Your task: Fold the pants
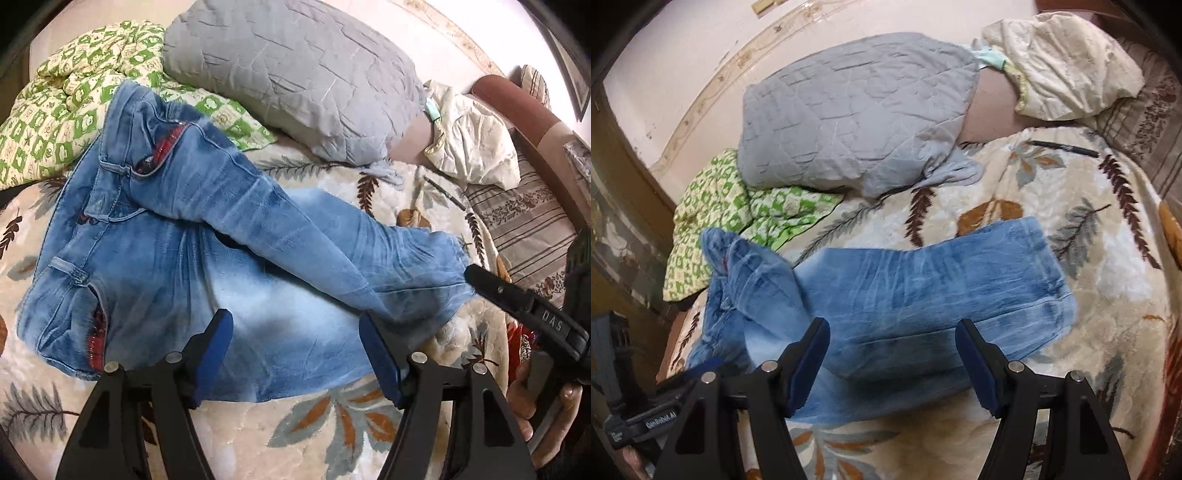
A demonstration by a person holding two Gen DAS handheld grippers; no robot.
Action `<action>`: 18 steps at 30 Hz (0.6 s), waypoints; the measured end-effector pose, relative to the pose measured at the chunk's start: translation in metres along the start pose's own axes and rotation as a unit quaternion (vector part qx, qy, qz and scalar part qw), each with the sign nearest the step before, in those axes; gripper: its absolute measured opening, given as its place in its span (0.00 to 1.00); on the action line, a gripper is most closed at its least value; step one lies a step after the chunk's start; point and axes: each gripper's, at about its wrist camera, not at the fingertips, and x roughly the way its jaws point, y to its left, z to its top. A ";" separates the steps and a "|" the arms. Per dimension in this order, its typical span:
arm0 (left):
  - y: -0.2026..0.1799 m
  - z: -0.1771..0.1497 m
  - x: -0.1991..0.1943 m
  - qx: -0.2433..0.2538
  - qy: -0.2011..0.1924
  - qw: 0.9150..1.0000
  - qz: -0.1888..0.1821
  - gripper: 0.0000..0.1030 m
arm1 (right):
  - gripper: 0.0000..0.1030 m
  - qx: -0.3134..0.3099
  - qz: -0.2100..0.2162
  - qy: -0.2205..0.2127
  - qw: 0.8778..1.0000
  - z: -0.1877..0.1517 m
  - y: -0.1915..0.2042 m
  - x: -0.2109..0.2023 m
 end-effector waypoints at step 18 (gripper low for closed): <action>0.066 0.018 -0.013 -0.102 0.025 0.994 -0.018 0.69 | 0.72 -0.082 0.107 0.070 0.988 0.017 0.061 0.024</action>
